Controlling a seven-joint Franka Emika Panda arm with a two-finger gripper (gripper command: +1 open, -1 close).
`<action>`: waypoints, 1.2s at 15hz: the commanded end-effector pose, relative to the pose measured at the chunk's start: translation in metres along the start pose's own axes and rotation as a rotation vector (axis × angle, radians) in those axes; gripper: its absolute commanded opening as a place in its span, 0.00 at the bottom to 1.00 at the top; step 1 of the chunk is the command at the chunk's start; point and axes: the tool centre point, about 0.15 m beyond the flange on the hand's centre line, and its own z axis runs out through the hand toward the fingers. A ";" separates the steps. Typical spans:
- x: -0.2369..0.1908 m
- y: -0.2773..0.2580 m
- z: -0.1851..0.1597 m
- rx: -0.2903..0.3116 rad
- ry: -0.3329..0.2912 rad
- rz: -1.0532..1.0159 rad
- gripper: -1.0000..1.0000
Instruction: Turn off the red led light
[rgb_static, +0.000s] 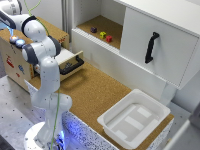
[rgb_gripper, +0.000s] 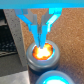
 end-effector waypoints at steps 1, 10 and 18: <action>0.044 0.020 0.020 -0.027 -0.157 0.048 0.00; 0.028 -0.002 0.002 -0.037 -0.101 0.081 0.00; 0.011 0.003 -0.070 -0.110 -0.054 0.241 1.00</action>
